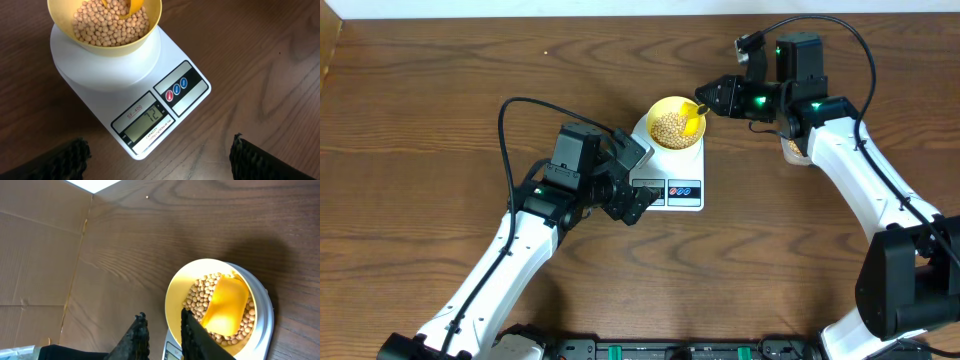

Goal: Scoop item into bowl and weigh 50g on scale
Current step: 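Tilt the scoop to pour soybeans into the yellow bowl, right gripper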

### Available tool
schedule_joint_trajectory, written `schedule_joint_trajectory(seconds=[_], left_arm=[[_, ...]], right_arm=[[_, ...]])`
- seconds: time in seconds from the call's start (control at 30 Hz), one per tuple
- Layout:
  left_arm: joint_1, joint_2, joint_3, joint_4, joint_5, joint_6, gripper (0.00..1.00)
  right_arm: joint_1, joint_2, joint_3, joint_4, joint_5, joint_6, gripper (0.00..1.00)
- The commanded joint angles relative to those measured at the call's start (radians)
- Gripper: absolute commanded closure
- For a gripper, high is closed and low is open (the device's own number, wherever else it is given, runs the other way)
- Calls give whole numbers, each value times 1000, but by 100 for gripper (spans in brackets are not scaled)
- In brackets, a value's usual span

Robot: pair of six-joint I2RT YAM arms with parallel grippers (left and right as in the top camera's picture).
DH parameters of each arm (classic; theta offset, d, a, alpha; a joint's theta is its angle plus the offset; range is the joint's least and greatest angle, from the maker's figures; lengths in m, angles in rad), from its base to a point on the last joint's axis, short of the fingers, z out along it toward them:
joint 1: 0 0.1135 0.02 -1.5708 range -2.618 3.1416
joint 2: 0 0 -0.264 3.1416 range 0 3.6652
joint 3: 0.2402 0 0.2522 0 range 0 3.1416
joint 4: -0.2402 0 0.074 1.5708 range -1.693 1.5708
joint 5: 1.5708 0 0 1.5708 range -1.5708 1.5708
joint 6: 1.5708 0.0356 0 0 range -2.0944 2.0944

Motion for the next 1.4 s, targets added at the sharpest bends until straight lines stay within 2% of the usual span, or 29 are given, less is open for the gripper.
schedule_joint_trajectory(seconds=[0.0, 0.4, 1.37], left_arm=[[4, 8, -6, -2, 13, 13, 8], [4, 8, -6, -2, 13, 13, 8], [4, 8, -6, -2, 13, 13, 8]], right_arm=[[5, 5, 1, -2, 8, -15, 77], [5, 5, 1, -2, 30, -14, 73], [5, 5, 1, -35, 53, -15, 72]])
